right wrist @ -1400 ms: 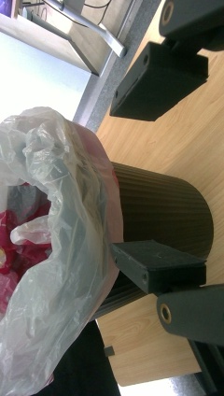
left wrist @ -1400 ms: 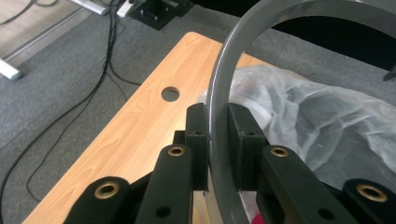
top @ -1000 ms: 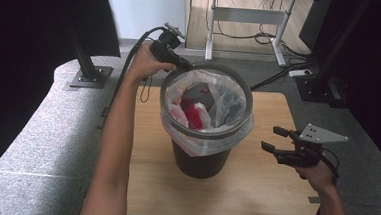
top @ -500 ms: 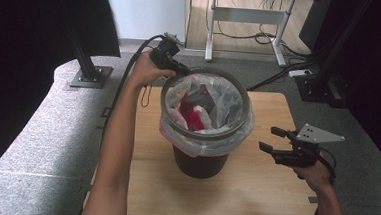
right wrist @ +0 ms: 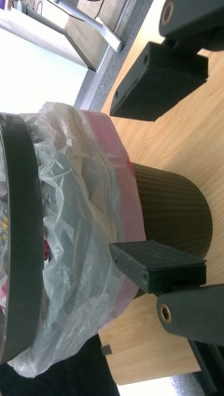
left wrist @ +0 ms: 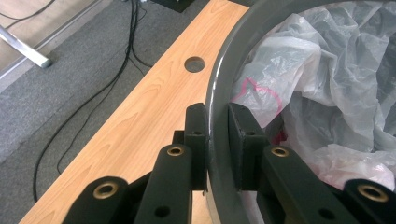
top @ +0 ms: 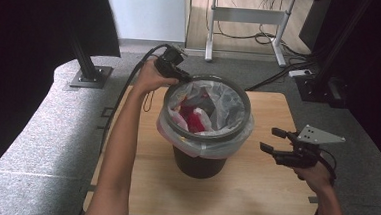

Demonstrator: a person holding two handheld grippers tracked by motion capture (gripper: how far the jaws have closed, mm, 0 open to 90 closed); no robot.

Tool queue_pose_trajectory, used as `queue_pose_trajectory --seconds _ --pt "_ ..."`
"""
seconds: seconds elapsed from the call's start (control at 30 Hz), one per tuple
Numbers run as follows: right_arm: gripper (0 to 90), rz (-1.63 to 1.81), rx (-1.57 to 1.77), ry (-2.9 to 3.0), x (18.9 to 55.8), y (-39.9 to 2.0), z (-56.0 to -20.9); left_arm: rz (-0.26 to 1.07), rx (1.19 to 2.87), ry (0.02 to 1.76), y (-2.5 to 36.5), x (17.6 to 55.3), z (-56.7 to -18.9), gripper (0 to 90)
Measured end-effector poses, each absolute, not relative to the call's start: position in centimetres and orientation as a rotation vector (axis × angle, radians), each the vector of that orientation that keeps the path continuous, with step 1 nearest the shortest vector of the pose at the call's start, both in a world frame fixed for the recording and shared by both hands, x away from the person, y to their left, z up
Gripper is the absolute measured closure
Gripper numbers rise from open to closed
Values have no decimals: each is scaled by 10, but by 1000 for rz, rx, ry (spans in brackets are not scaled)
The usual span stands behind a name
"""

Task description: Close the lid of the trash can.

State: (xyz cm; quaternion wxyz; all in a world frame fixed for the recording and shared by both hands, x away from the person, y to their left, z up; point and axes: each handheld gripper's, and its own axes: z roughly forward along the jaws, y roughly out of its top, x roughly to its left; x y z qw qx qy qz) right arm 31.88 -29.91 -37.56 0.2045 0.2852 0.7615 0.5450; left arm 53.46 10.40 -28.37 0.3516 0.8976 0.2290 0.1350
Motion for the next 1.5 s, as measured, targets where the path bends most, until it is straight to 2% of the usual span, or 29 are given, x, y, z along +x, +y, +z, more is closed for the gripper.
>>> queue_pose_trajectory --seconds 0.43,0.53,0.63,1.0,1.13,1.5 --pt "286 1524 789 2126 319 -296 -375 354 2315 576 106 530 -286 776" --pt "286 1524 789 2125 318 -296 -374 354 2303 581 108 530 -287 724" --pt "287 1524 789 2123 319 -296 -373 366 2284 587 111 529 -286 618" --pt "287 1519 782 2132 319 -294 -373 366 2208 554 121 520 -278 357" --pt "287 1521 779 2133 319 -292 -372 372 2192 541 125 515 -274 316" --pt "286 1518 769 2143 317 -288 -372 383 2165 528 143 498 -270 303"
